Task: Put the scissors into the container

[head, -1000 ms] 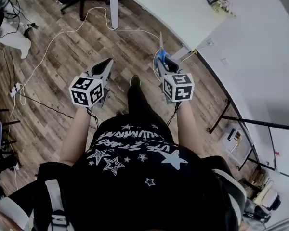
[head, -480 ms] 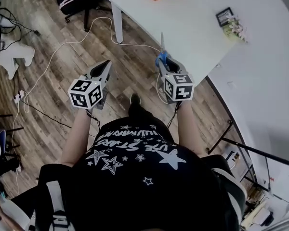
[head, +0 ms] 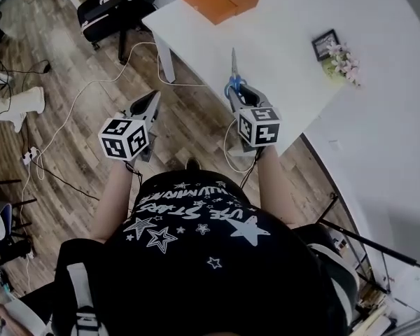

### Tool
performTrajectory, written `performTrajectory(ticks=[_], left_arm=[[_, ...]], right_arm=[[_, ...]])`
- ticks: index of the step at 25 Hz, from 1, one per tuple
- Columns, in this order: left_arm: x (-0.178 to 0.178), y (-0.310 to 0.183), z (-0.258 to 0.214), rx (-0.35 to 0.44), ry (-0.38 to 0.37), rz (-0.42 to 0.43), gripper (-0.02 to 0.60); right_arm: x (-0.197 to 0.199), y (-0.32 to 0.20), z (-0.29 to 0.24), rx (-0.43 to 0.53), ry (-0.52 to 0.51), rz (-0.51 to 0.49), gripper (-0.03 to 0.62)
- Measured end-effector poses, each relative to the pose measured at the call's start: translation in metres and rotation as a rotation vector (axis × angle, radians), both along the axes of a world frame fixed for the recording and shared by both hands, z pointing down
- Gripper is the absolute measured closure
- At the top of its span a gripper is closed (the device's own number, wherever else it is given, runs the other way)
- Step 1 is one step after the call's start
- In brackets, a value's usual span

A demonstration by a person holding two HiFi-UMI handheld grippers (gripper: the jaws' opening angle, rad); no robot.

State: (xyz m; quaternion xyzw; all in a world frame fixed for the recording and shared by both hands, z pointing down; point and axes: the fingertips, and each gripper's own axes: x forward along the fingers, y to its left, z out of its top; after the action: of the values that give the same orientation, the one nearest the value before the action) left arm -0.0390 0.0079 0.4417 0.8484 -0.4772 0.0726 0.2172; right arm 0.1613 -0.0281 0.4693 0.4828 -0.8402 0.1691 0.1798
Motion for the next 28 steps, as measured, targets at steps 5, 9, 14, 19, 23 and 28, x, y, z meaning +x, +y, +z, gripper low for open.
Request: performTrajectory(ticks=[5, 9, 14, 19, 23, 28], left_arm=[[0.017, -0.026, 0.001, 0.001, -0.017, 0.012, 0.561], [0.018, -0.041, -0.001, 0.004, -0.015, 0.007, 0.561], [0.012, -0.061, 0.006, -0.016, -0.012, 0.003, 0.561], [0.015, -0.095, 0.013, -0.023, -0.004, 0.025, 0.561], [0.02, -0.131, 0.01, -0.006, 0.003, 0.058, 0.561], [0.013, -0.185, 0.012, -0.006, 0.011, 0.079, 0.561]], right_arm=[[0.013, -0.028, -0.003, 0.014, 0.017, -0.001, 0.493], [0.007, -0.045, -0.004, 0.017, 0.029, -0.029, 0.493], [0.0, -0.058, 0.004, -0.008, 0.031, -0.04, 0.493], [0.004, -0.083, 0.006, -0.006, 0.05, -0.029, 0.493], [0.008, -0.113, 0.002, 0.006, 0.064, -0.009, 0.493], [0.0, -0.162, 0.002, 0.007, 0.084, 0.005, 0.493]])
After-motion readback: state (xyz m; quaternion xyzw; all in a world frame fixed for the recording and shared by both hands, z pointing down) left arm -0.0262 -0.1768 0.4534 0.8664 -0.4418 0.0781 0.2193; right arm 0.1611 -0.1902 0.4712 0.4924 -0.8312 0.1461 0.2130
